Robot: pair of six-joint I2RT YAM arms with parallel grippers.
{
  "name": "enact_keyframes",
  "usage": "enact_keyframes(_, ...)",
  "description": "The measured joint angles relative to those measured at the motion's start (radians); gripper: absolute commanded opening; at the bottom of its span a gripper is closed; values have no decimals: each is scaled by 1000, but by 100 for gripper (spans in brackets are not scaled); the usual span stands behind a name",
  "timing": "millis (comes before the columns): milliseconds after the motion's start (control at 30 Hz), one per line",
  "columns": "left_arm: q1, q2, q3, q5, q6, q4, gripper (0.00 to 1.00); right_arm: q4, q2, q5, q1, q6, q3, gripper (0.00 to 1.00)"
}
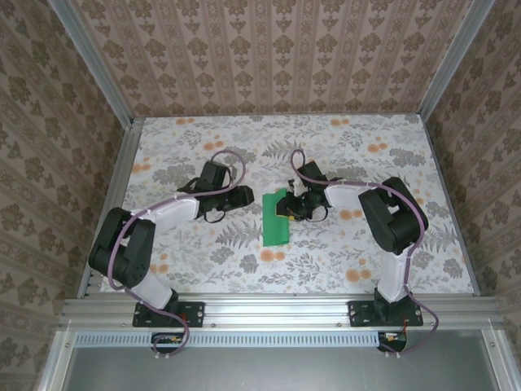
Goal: Fold a paper plane with a square sheet of paper (pick it up from the middle)
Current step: Fold the square sheet of paper in half at the center of the table.
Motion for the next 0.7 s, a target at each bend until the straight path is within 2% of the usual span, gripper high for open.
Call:
enact_keyframes(167,-7,55,3,32,-18,29,37,-5,2,2,0,-6,3,29)
enact_keyframes(400,-62,163,73,88,-36,39,17,-14,4,2,0,-18,9,29)
enact_keyframes(500,-77,213,121,102,-39,40,11,-19,4,2,0,-18,10,29)
enact_keyframes(700,-86,286,181,106,-39,11,6,-21,4,3,0,-18,11,29)
